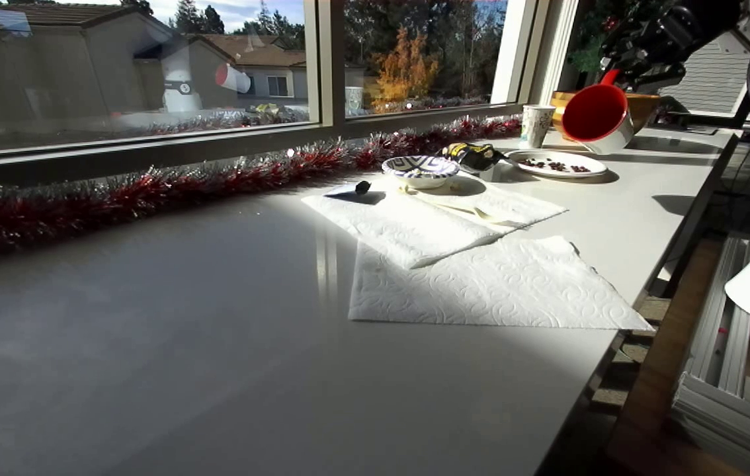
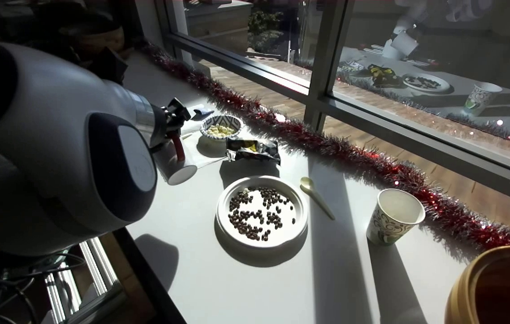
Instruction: Pour out the beans from the cup
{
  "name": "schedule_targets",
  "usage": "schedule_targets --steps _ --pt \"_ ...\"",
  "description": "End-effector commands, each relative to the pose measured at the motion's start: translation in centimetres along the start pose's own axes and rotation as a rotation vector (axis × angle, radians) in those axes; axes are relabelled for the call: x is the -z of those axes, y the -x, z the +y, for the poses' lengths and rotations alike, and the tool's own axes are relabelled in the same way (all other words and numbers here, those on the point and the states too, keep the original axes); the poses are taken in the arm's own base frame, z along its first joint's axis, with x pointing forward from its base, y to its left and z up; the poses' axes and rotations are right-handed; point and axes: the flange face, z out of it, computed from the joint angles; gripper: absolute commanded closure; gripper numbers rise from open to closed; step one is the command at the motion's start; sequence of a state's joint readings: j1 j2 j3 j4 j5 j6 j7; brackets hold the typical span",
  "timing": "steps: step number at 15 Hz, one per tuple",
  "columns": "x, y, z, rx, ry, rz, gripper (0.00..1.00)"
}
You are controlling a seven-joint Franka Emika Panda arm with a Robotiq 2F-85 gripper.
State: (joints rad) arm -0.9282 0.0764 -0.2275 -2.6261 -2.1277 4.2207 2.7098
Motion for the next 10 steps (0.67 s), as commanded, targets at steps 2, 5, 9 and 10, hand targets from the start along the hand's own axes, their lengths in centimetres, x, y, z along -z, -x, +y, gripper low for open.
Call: schedule_targets --steps 2,5,9,10 --pt "-6.2 0.7 -1.0 -0.131 -0.053 -0.139 0.98" --pt "-8.3 -0.1 -1.2 -0.178 -0.069 -0.204 0.98" --pt "-8.0 -2.0 -0.3 -0.23 -0.088 -0.255 0.98" --pt "-5.1 -2.3 0.8 -0.233 -0.101 -0.28 0.98"
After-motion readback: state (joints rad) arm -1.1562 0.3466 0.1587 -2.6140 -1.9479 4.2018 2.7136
